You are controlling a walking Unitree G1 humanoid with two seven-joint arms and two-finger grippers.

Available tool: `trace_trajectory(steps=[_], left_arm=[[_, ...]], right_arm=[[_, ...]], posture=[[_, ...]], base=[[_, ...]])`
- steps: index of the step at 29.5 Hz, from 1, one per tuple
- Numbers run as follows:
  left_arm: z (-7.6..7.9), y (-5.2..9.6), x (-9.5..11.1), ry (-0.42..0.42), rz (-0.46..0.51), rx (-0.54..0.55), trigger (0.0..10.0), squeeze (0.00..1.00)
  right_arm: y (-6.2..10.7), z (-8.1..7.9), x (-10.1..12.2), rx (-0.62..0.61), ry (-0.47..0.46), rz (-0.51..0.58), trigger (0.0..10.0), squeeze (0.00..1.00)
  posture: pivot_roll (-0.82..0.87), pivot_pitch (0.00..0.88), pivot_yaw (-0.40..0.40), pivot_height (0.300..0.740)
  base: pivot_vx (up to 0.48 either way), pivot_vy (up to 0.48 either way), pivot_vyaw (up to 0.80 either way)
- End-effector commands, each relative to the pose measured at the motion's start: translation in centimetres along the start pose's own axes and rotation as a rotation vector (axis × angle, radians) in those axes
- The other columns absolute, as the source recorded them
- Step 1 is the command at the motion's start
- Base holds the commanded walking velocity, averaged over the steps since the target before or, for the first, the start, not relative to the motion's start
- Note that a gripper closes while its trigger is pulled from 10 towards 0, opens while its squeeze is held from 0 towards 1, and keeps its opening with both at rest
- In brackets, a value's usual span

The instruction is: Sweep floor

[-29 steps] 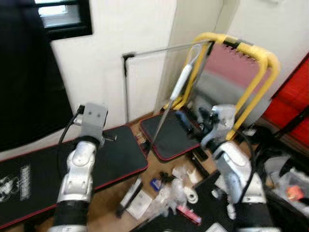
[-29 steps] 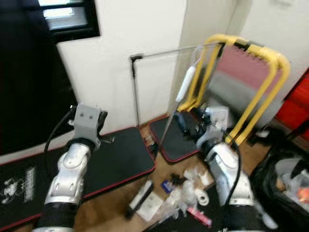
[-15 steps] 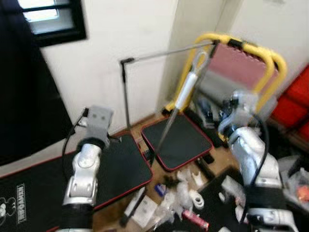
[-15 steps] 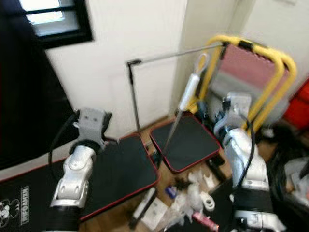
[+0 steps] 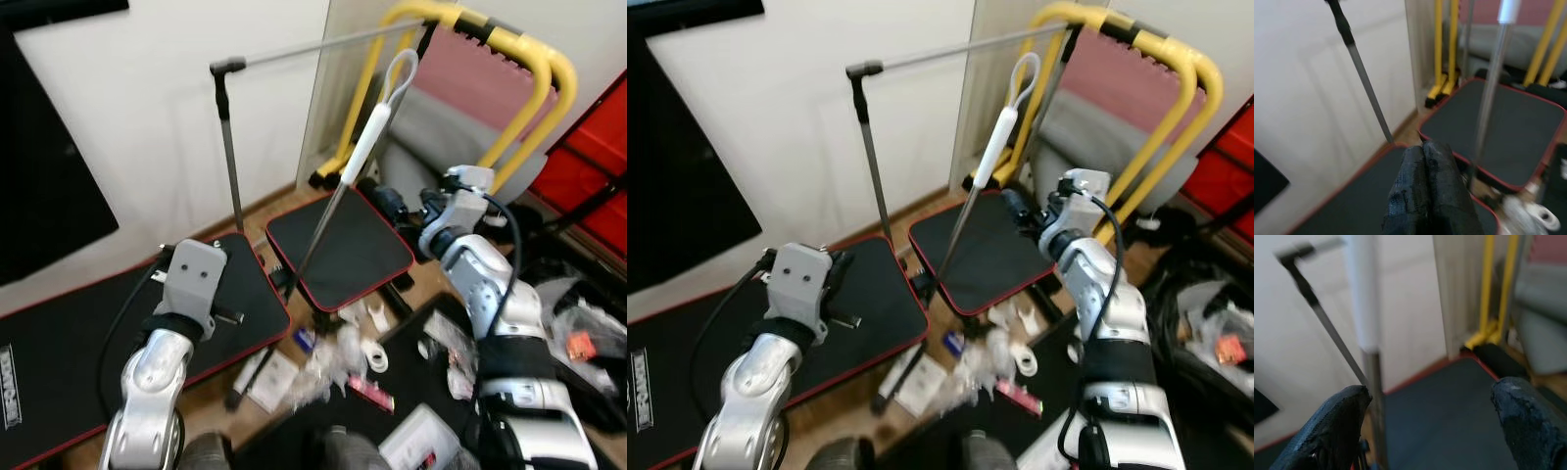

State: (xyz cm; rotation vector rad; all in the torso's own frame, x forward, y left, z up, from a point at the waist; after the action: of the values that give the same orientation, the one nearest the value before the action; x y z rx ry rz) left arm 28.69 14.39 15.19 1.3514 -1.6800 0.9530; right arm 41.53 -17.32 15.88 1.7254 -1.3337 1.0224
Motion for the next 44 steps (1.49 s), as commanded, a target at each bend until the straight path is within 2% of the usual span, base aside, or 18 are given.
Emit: trace_trajectory(steps=[1, 2, 5, 7, 11, 12, 15, 17, 21, 23, 26, 29, 31, 35, 36, 37, 38, 44], left_arm=[[1.0, 0.6, 0.6, 0.009, 0.016, -0.073, 10.0, 0.00], [1.0, 0.6, 0.6, 0.009, 0.016, -0.073, 10.0, 0.00], [1.1, 2.1, 1.2, 0.002, 0.017, -0.081, 10.0, 0.00], [1.1, 2.1, 1.2, 0.002, 0.017, -0.081, 10.0, 0.00], [1.2, 3.9, 2.0, -0.008, 0.019, -0.084, 10.0, 0.00], [1.2, 3.9, 2.0, -0.008, 0.019, -0.084, 10.0, 0.00], [1.2, 5.0, 2.5, -0.015, 0.013, -0.087, 10.0, 0.00], [1.2, 5.4, 2.6, -0.015, 0.010, -0.090, 10.0, 0.00], [1.1, 6.2, 3.1, -0.018, 0.002, -0.094, 10.0, 0.00], [1.1, 6.2, 3.1, -0.018, 0.002, -0.094, 10.0, 0.00], [1.1, 7.1, 3.6, -0.019, -0.006, -0.098, 10.0, 0.00], [1.1, 7.3, 3.7, -0.020, -0.007, -0.099, 10.0, 0.00], [1.1, 7.5, 3.9, -0.020, -0.011, -0.100, 10.0, 0.00], [1.2, 7.6, 4.0, -0.021, -0.015, -0.101, 10.0, 0.00], [1.2, 7.6, 4.0, -0.020, -0.017, -0.101, 10.0, 0.00], [1.2, 7.6, 4.0, -0.020, -0.017, -0.101, 10.0, 0.00], [1.2, 7.6, 4.0, -0.019, -0.018, -0.101, 10.0, 0.00], [1.5, 7.2, 3.9, -0.014, -0.019, -0.101, 10.0, 0.00]], right_arm=[[-0.3, 0.6, 0.1, -0.004, 0.007, 0.010, 10.0, 0.00], [-0.3, 0.6, 0.1, -0.004, 0.007, 0.010, 10.0, 0.00], [-1.2, -1.8, 0.9, 0.103, 0.003, 0.045, 10.0, 0.00], [-1.2, -1.8, 0.9, 0.103, 0.003, 0.045, 10.0, 0.00], [-2.4, -5.0, 0.7, 0.227, -0.004, 0.041, 10.0, 0.00], [-2.4, -5.0, 0.7, 0.227, -0.004, 0.041, 10.0, 0.00], [-3.5, -6.6, 1.0, 0.257, -0.021, 0.062, 10.0, 0.00], [-3.8, -7.0, 1.1, 0.262, -0.022, 0.072, 10.0, 0.00], [-4.8, -9.2, 2.8, 0.306, -0.033, 0.131, 10.0, 0.00], [-4.8, -9.2, 2.8, 0.306, -0.033, 0.131, 10.0, 0.00], [-5.5, -12.0, 5.1, 0.364, -0.029, 0.184, 10.0, 0.00], [-5.7, -12.9, 5.6, 0.381, -0.030, 0.197, 10.0, 0.00], [-6.0, -14.8, 7.2, 0.410, -0.014, 0.236, 10.0, 0.00], [-6.2, -15.7, 7.9, 0.419, -0.017, 0.257, 10.0, 0.00], [-6.2, -16.1, 8.2, 0.427, -0.013, 0.266, 4.7, 0.00], [-6.2, -16.1, 8.2, 0.427, -0.013, 0.266, 4.7, 0.00], [-6.2, -16.5, 8.5, 0.429, -0.007, 0.276, 0.0, 0.00], [-6.4, -16.9, 9.4, 0.408, 0.010, 0.302, 0.0, 0.00]], posture=[[-0.06, 0.351, -0.191, 0.740], [-0.06, 0.351, -0.191, 0.740], [-0.04, 0.385, -0.205, 0.740], [-0.04, 0.385, -0.205, 0.740], [-0.02, 0.428, -0.222, 0.740], [-0.02, 0.428, -0.222, 0.740], [0.01, 0.452, -0.229, 0.740], [0.01, 0.454, -0.230, 0.740], [0.02, 0.479, -0.235, 0.740], [0.02, 0.479, -0.235, 0.740], [0.03, 0.498, -0.241, 0.740], [0.03, 0.501, -0.242, 0.740], [0.04, 0.505, -0.246, 0.740], [0.03, 0.505, -0.248, 0.740], [0.03, 0.503, -0.250, 0.740], [0.03, 0.503, -0.250, 0.740], [0.03, 0.499, -0.252, 0.740], [0.02, 0.480, -0.261, 0.740]], base=[[0.000, 0.000, 0.00], [0.000, 0.000, 0.00], [0.000, 0.000, 0.00], [0.000, 0.000, 0.00], [0.000, 0.000, 0.00], [0.000, 0.000, 0.00], [0.000, 0.000, 0.00], [0.000, 0.000, 0.00], [0.000, 0.000, 0.00], [0.000, 0.000, 0.00], [0.000, 0.000, 0.00], [0.000, 0.000, 0.00], [0.000, 0.000, 0.00], [0.000, 0.000, 0.00], [0.000, 0.000, 0.00], [0.000, 0.000, 0.00], [0.000, 0.000, 0.00], [0.000, 0.000, 0.00]])
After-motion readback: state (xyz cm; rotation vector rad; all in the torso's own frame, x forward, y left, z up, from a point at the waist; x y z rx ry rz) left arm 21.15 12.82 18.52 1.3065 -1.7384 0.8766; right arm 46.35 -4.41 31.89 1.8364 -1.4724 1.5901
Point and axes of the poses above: a point about 5 cm out from each wrist's last joint towards the gripper, its own y axis pointing back from the gripper into the wrist, its own x axis along the axis of the wrist's last joint, z = x × y, the point moved 6 cm from there along -y, pointing out of the wrist towards the gripper, and after that the axes turned 9 degrees about -y, right-handed, at the moved point
